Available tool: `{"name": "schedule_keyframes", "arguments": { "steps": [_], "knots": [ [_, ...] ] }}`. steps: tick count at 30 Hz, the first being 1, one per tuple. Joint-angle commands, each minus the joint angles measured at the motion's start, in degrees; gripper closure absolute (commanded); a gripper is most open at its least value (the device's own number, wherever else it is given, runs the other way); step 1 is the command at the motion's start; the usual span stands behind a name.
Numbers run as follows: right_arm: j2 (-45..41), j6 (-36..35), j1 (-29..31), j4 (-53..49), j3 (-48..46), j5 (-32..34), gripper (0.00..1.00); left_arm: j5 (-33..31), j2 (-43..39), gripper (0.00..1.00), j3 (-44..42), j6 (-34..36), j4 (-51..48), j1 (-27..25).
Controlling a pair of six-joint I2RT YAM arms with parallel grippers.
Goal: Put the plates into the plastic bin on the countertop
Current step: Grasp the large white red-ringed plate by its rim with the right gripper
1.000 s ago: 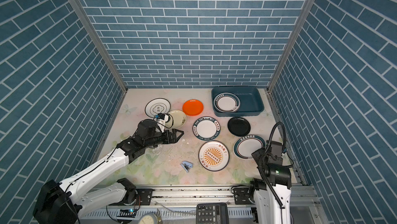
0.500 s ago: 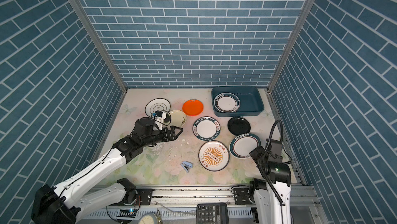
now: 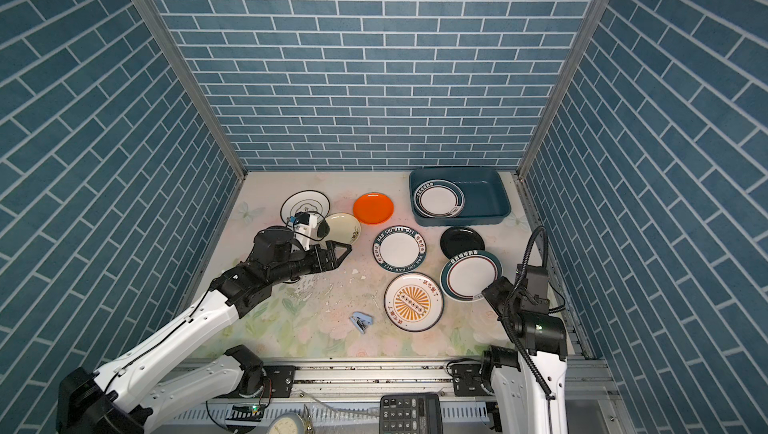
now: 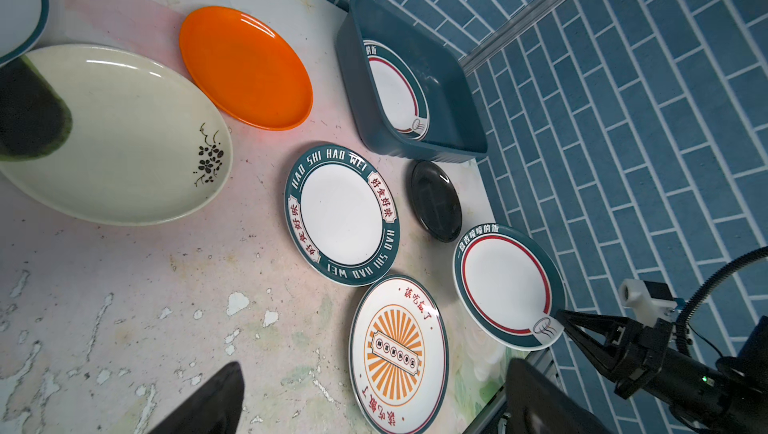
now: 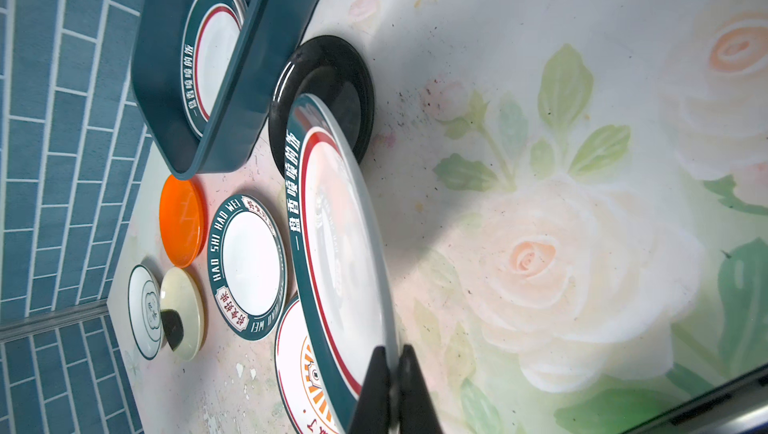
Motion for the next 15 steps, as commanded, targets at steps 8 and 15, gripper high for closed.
{"name": "schedule_keyframes", "arguments": {
  "steps": [8,15],
  "knots": [
    [6.3,1.3,0.2,12.3,5.8,-5.0,1.0,0.0,0.4,0.0,3.4,1.2,-4.0,0.4],
    [13.4,1.7,0.3,22.1,8.3,-9.5,1.0,1.2,-0.3,0.0,3.4,-0.4,-1.7,0.4]
  ]
}}
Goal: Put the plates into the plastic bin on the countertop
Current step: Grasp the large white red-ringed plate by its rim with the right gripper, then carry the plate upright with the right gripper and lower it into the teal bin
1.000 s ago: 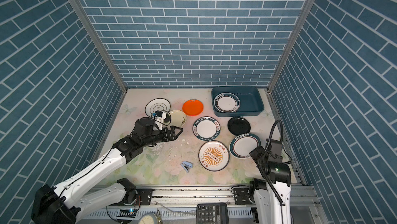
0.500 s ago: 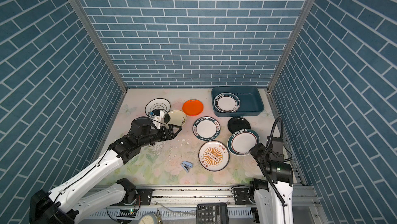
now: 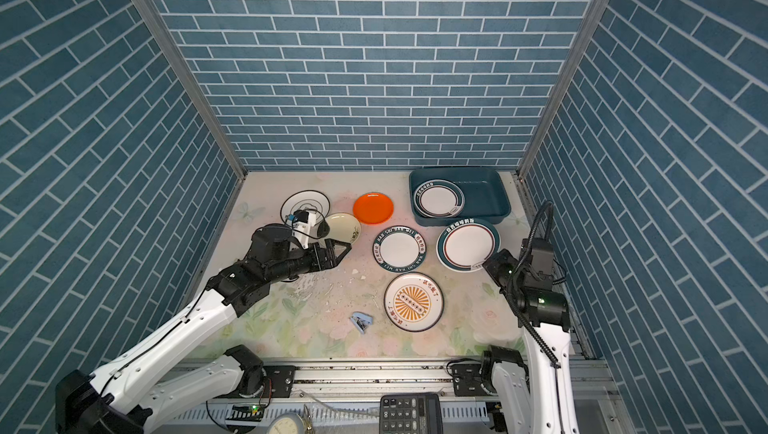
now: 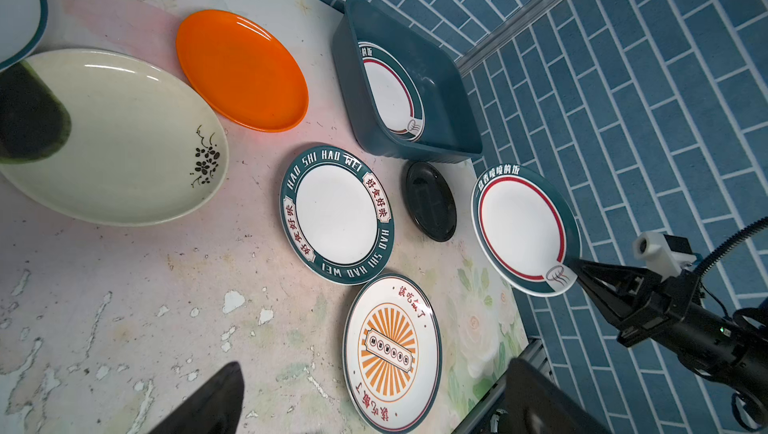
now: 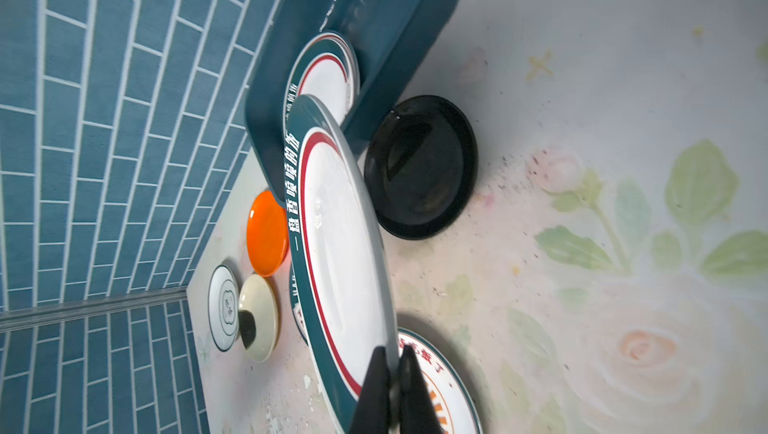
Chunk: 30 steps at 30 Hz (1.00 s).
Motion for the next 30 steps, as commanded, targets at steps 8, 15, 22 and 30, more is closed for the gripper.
{"name": "schedule_keyframes", "arguments": {
  "steps": [8,15,22,30],
  "knots": [
    [7.4,-1.3,0.2,11.7,4.9,-4.6,1.0,-0.4,-1.7,0.0,-1.4,-0.2,4.5,0.4],
    [14.3,-0.9,0.3,16.0,8.0,-6.4,1.0,-1.5,-0.5,0.0,-2.7,1.3,10.3,0.4],
    [20.9,-2.0,0.4,18.1,10.9,-3.7,1.0,1.0,3.6,0.01,-3.7,2.4,19.4,0.5],
    [32.5,-3.4,2.5,23.2,16.3,-1.2,1.0,8.9,14.8,0.0,-7.5,-2.3,41.5,0.7]
  ]
}}
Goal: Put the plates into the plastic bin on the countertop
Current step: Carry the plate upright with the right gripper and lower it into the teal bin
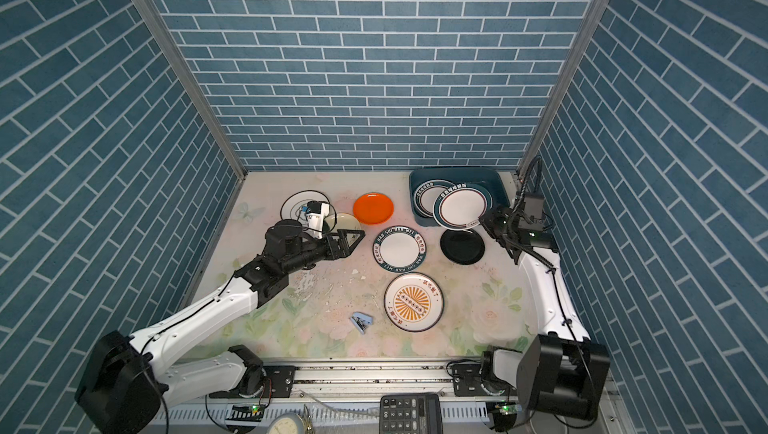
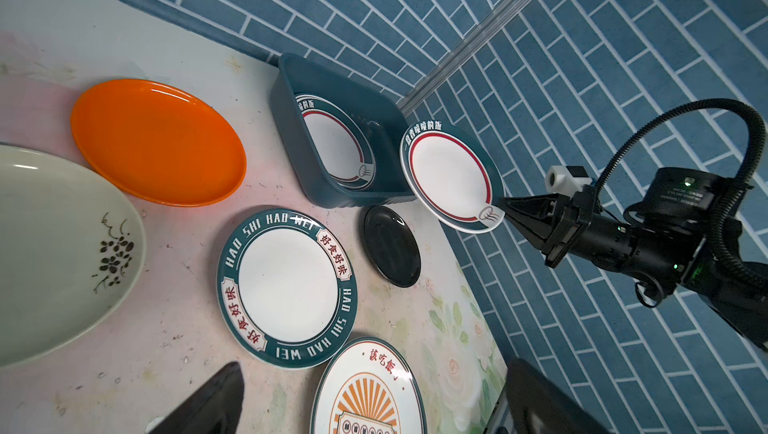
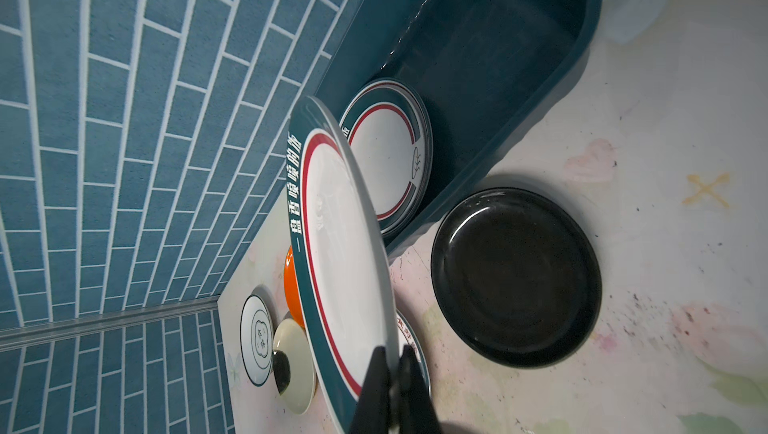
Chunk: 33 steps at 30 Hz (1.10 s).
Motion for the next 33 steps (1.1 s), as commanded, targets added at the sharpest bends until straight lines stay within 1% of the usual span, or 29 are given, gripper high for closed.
{"name": "schedule_keyframes", "arguments": {
  "steps": [1,4,7,8,10,13,15,18,23,27,28,29,30,31,32,33],
  "knots": [
    [3.4,-2.3,1.1,5.9,3.4,2.4,1.0,5.4,4.4,0.0,-2.6,-3.0,15.7,0.4],
    [9.3,-2.1,1.8,8.1,6.0,2.4,1.0,9.7,9.4,0.0,-1.7,-5.1,23.4,0.6],
    [15.9,-2.4,3.3,9.4,10.1,2.0,1.0,12.5,13.0,0.01,-0.2,-5.4,25.1,0.6],
    [18.3,-2.5,3.7,9.8,11.8,1.9,1.0,12.4,13.5,0.0,1.5,-5.0,24.8,0.6],
    [22.1,-2.8,4.5,10.8,14.6,1.9,1.0,12.1,14.2,0.0,2.3,-3.7,23.6,0.6],
    [27.3,-3.0,5.4,13.0,17.7,2.8,1.0,11.8,14.5,0.01,4.2,-0.7,18.7,0.6],
    [30.9,-2.9,5.7,13.6,19.6,4.0,1.0,11.7,14.5,0.01,4.9,0.6,16.8,0.6],
    [35.8,-2.7,6.0,14.1,22.9,3.6,1.0,11.3,14.2,0.0,5.6,2.1,14.7,0.6],
    [41.6,-2.0,7.2,14.5,27.1,4.0,1.0,10.5,14.4,0.0,7.4,5.0,10.0,0.6],
    [44.4,-1.4,7.8,13.1,30.0,1.2,1.0,10.1,14.2,0.01,8.3,6.2,8.5,0.6],
    [44.6,-1.4,8.0,12.7,30.4,1.1,0.93,9.9,14.1,0.0,8.4,6.6,8.1,0.6],
    [44.7,-1.6,8.2,11.9,30.8,1.0,0.75,9.7,13.9,0.0,8.4,6.9,7.6,0.6],
    [44.8,-2.2,8.5,10.8,31.5,0.6,0.62,9.6,13.7,0.01,8.4,7.1,7.2,0.6],
    [45.0,-3.3,9.0,8.6,32.7,0.5,0.52,9.4,13.5,0.0,8.5,7.2,6.9,0.6],
    [44.9,-4.6,9.4,6.5,34.0,0.8,0.39,9.3,13.2,0.0,8.3,7.3,6.6,0.5],
    [44.7,-5.7,9.9,3.6,35.0,2.1,0.23,9.2,12.8,0.0,8.1,7.5,6.3,0.6]
  ]
}}
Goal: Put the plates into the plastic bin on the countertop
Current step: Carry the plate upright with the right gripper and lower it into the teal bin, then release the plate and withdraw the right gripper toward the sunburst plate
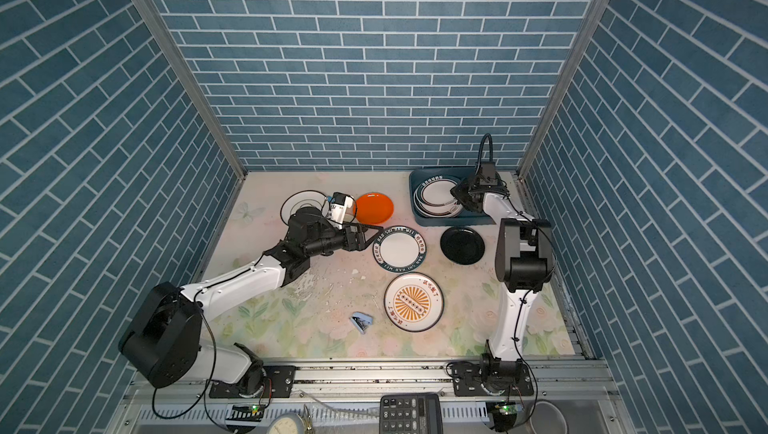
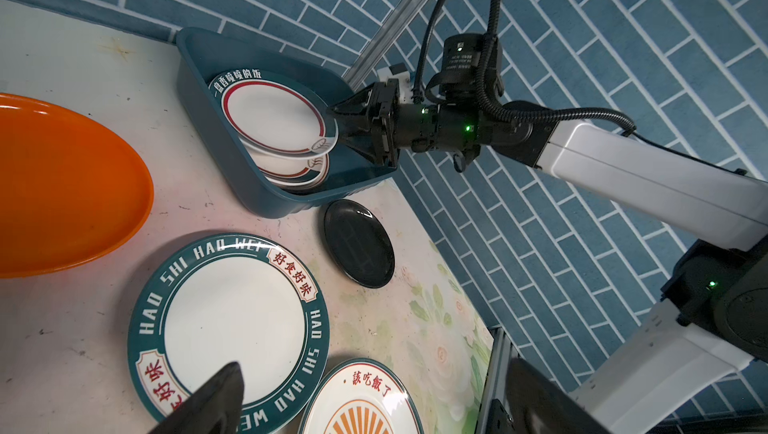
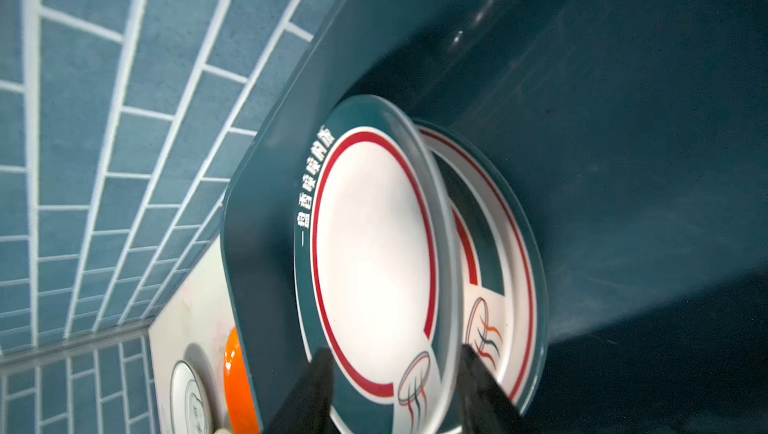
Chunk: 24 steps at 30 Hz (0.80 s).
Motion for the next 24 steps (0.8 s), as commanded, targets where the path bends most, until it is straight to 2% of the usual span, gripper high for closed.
{"name": "schedule_keyframes", "arguments": {
  "steps": [1,2,12,18,24],
  "knots": [
    [-0.7,-4.4,2.0,-8.2,4.8,3.0,0.08,-1.1,-2.0,0.0,0.7,1.8,-2.1,0.4],
    [-1.3,-5.1,2.5,-10.3,5.3,5.4,0.02,-1.5,-2.5,0.0,0.5,1.8,-2.7,0.4],
    [-16.2,-5.1,3.5,-10.4,-2.3,8.5,0.01,-7.9,-9.6,0.0,-0.1,3.7,-13.8,0.4],
    [-30.1,-3.4,3.4,-7.5,-13.8,6.4,0.01,-10.2,-13.0,0.0,-2.2,1.8,-17.9,0.4],
    [-43.2,-7.6,3.4,-11.9,-22.8,8.0,0.01,-10.3,-15.8,0.0,-5.1,-0.5,-20.4,0.4]
  ]
}}
